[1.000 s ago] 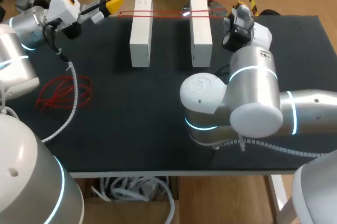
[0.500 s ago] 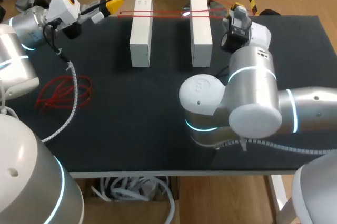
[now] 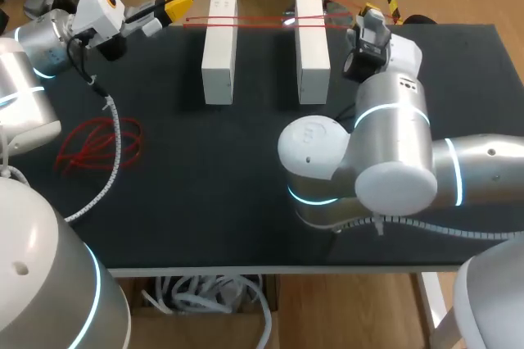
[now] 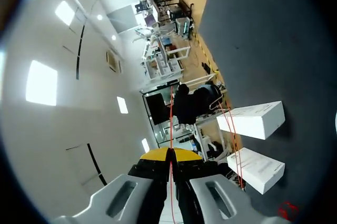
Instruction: Grab the tape and strap the tape.
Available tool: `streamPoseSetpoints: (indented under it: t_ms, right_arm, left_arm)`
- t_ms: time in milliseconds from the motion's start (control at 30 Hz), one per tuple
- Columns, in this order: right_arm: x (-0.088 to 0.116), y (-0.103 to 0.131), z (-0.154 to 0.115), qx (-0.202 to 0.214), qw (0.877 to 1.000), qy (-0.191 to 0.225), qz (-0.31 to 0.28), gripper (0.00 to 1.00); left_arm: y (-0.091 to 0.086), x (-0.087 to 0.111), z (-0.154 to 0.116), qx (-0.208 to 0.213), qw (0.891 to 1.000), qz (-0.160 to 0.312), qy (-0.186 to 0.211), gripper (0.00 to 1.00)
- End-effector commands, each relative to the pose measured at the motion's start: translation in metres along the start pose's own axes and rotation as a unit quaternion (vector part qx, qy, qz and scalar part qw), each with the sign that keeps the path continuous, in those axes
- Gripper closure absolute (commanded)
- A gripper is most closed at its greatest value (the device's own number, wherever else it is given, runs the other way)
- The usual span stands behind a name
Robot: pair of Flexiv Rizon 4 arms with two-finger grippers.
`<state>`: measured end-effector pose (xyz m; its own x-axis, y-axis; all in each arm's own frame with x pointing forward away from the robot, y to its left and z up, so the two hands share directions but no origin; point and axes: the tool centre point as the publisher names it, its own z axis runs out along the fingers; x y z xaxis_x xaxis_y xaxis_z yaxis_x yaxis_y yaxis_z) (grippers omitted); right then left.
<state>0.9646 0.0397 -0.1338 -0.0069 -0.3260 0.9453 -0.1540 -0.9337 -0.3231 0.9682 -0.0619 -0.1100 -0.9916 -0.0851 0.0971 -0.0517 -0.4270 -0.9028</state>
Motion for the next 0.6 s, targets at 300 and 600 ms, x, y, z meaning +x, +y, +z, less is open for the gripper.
streamPoseSetpoints:
  t_ms: [300, 600]
  right_arm:
    - [0.0024, 0.0000, 0.0000, -0.001, 1.000, -0.003, -0.001, 1.00]
    - [0.0024, 0.0000, 0.0000, -0.001, 1.000, -0.003, -0.001, 1.00]
  left_arm:
    - [0.0009, 0.0001, 0.0003, 0.001, 1.000, 0.001, 0.000, 1.00]
    - [-0.0066, 0.0021, 0.0084, -0.127, 0.991, -0.003, 0.037, 1.00]
